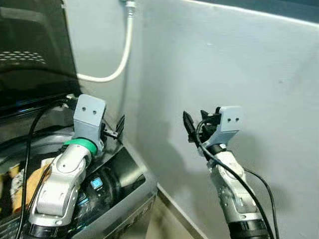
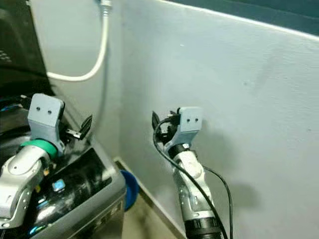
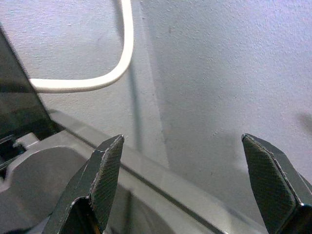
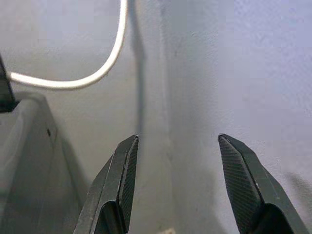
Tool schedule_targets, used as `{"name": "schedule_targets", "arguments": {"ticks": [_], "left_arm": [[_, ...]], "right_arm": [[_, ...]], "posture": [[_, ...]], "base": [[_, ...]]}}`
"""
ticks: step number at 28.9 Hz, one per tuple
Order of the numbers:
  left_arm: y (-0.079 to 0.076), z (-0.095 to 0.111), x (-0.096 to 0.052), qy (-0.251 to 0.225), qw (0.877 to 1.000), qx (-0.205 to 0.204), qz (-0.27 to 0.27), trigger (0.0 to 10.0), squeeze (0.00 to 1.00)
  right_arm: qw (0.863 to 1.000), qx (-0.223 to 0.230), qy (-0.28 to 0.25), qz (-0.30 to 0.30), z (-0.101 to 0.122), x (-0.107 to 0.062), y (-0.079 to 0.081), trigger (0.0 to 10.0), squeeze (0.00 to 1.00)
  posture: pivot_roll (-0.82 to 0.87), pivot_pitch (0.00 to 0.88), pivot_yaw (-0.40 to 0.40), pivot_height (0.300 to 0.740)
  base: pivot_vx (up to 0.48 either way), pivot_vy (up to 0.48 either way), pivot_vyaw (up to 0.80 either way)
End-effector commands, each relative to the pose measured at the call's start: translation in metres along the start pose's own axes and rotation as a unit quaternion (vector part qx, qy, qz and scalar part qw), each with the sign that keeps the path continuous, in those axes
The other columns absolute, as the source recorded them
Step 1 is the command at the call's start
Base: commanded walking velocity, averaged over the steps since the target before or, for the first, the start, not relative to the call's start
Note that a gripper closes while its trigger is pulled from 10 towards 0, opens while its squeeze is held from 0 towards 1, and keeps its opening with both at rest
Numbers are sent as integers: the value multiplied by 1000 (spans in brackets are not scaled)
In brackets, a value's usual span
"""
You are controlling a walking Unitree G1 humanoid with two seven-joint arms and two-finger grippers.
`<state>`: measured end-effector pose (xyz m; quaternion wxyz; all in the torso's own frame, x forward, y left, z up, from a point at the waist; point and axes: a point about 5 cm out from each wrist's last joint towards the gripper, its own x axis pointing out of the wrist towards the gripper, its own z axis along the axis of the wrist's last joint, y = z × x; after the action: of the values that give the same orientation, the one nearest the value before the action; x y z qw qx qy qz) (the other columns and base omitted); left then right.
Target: Clothes washing
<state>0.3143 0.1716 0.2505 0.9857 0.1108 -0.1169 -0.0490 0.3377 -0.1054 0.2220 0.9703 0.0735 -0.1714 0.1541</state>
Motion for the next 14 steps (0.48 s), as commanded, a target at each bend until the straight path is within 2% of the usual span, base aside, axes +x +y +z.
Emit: {"name": "schedule_targets", "arguments": {"ticks": [1, 9, 14], "left_arm": [[-6, -3, 0, 2, 1000, 5, -10, 10000, 0], [-9, -5, -3, 7, 1000, -12, -17, 10000, 0], [-6, -6, -4, 3, 1000, -25, 0, 10000, 0]], "right_arm": [[1000, -9, 18, -14, -6, -7, -8, 10000, 0], [1000, -15, 20, -12, -6, -9, -8, 10000, 0], [1000, 3, 29, 1, -8, -8, -6, 10000, 0]], "posture": [[3, 1, -9, 740], [-5, 6, -15, 740], [-4, 8, -23, 740]], "base": [[0, 0, -800], [0, 0, -800], [0, 0, 0]]}}
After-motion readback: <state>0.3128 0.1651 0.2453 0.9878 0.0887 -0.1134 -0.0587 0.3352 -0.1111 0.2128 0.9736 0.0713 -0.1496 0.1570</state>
